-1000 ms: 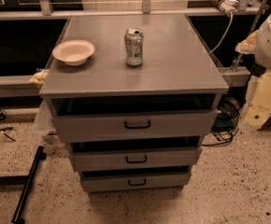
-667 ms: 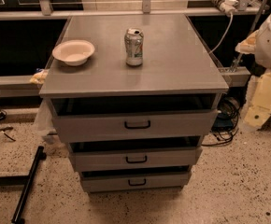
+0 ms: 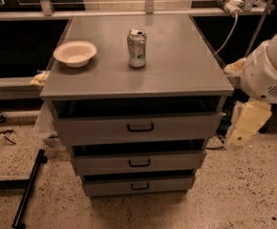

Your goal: Open top drawer

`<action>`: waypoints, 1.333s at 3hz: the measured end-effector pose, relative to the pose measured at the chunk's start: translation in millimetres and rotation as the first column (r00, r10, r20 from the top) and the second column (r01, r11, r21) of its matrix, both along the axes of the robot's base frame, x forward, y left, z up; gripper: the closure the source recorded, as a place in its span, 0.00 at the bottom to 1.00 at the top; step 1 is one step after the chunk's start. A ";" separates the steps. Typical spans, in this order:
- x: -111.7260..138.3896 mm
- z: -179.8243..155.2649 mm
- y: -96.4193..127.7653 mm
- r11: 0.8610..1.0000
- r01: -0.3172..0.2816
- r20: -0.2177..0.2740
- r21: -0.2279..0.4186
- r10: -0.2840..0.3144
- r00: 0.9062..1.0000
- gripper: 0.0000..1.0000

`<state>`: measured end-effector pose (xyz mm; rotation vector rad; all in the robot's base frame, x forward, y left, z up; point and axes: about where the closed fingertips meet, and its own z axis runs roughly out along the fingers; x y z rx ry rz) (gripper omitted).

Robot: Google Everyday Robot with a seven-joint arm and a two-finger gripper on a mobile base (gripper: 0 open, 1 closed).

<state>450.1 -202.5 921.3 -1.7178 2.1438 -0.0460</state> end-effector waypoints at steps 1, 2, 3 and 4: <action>14.3 -42.4 15.8 0.998 -0.039 0.035 0.051 0.037 0.999 0.00; 33.1 -84.1 32.0 0.993 -0.077 0.067 0.090 0.071 0.995 0.00; 53.0 -128.1 46.4 0.989 -0.105 0.078 0.106 0.097 0.992 0.00; 73.0 -167.6 54.8 0.987 -0.118 0.070 0.108 0.111 0.991 0.00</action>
Offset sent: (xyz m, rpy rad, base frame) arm 0.0627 0.0521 -0.1422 0.1526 -0.1076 0.1175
